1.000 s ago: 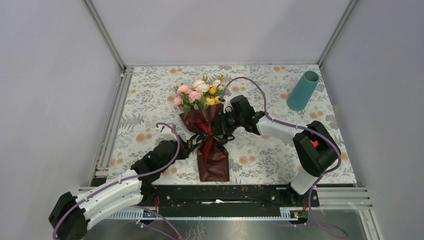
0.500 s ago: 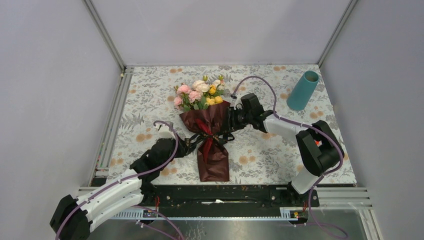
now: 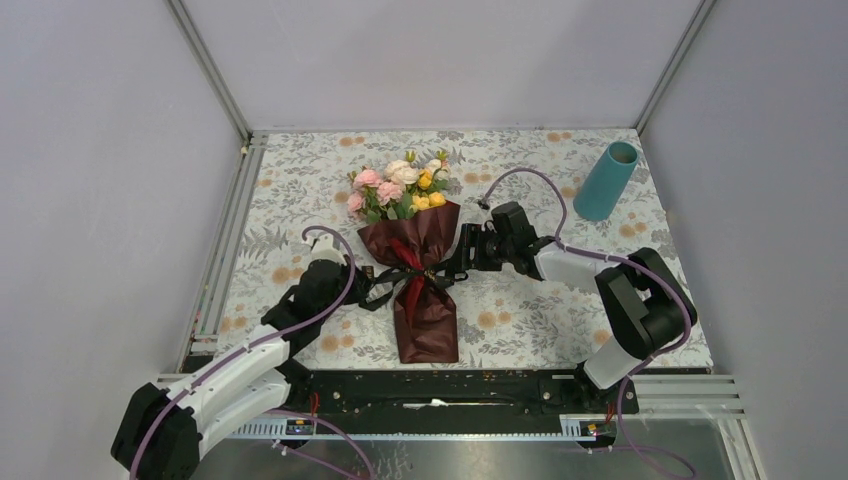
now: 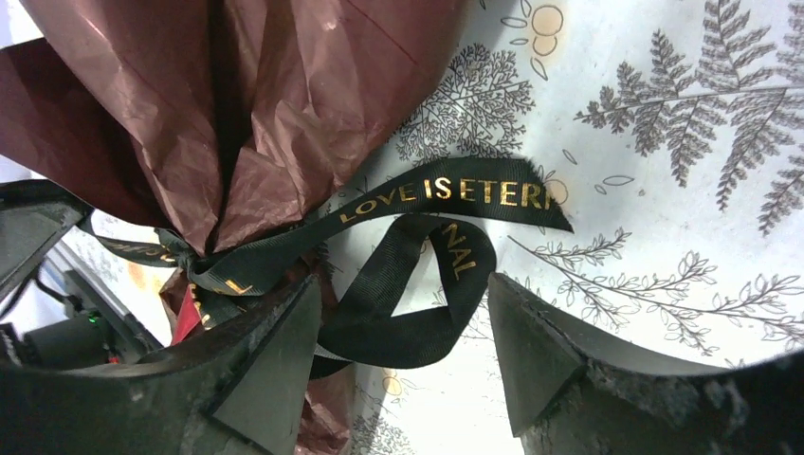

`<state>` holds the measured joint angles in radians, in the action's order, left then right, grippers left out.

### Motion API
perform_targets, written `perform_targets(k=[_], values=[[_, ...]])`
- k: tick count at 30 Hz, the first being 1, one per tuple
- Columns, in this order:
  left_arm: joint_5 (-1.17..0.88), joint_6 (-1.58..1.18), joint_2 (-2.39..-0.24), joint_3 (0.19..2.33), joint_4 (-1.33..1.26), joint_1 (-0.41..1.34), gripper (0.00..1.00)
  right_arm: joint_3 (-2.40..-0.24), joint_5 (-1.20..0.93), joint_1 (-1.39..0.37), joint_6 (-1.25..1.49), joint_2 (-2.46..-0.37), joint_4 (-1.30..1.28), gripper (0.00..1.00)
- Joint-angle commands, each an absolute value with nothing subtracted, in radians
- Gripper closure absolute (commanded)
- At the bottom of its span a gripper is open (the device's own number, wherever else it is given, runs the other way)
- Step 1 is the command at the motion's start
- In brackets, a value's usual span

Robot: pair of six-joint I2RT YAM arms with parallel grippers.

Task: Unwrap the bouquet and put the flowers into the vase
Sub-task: Untie the ribbon from the wrapping paper.

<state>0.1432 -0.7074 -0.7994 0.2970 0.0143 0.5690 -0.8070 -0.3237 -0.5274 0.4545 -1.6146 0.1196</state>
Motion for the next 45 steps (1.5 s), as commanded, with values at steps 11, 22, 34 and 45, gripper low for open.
perform_targets(k=[11, 22, 34, 45], values=[[0.069, -0.679, -0.836, 0.377, -0.013, 0.535, 1.00, -0.722, -0.256, -0.594, 0.960, -1.658, 0.459, 0.26], [0.055, -0.668, -0.807, 0.371, -0.002, 0.531, 1.00, -0.657, -0.108, -0.660, 1.115, -1.633, 0.456, 0.29], [0.039, -0.664, -0.797, 0.360, -0.002, 0.528, 1.00, -0.660, -0.115, -0.671, 1.214, -1.686, 0.572, 0.41], [0.041, -0.660, -0.787, 0.368, 0.013, 0.522, 1.00, -0.632, -0.106, -0.671, 1.230, -1.641, 0.613, 0.92]])
